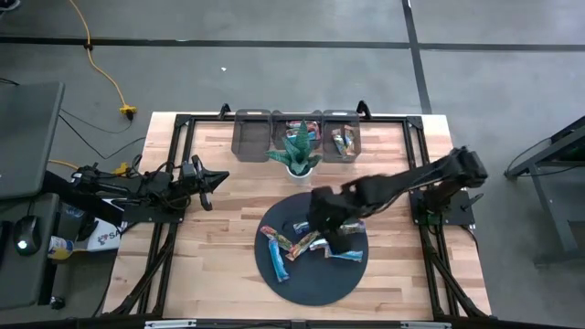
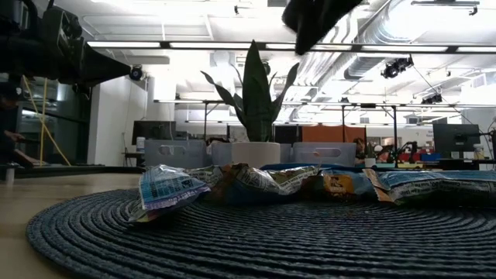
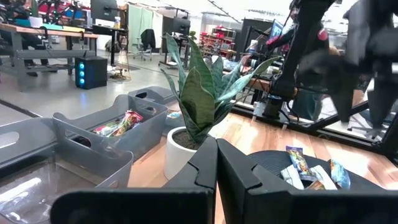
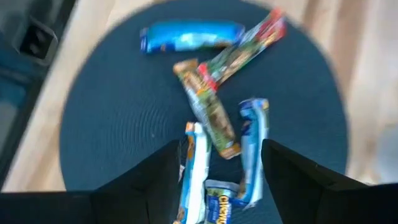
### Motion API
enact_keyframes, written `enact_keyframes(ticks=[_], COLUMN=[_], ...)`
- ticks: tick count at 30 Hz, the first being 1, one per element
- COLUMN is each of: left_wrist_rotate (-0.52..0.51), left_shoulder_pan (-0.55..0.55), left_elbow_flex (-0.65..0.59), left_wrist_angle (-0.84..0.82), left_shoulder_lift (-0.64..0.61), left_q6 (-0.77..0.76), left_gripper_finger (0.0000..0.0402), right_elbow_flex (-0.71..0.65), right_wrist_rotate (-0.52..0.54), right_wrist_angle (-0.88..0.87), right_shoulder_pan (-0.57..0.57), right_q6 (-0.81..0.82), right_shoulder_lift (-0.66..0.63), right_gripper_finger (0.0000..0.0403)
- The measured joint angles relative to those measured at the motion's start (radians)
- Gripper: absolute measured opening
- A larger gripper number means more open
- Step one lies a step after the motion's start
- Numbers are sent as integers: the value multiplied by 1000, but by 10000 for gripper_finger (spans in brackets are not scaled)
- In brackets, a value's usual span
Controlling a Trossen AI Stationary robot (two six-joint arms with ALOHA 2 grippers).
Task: Pick and place Granola Bars by type
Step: Put the blue granola bar into the left black bin
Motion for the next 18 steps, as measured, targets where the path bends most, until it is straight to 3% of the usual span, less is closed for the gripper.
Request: enact_keyframes(ticks=[8, 18], left_wrist_rotate=[1, 2], left_shoulder_pan=[0, 0], left_elbow_flex=[0, 0], left_wrist_angle=[0, 0], left_shoulder_lift=[0, 0], left_q6=[0, 0], left_gripper_finger=[1, 1], right_elbow_flex=[0, 0], right_wrist_rotate=[30, 103], right_wrist_angle=[-19, -72], right_shoulder_pan=[26, -35], right_q6=[-77, -33], right_shoulder_lift=[157, 177], right_gripper_finger=[209, 209])
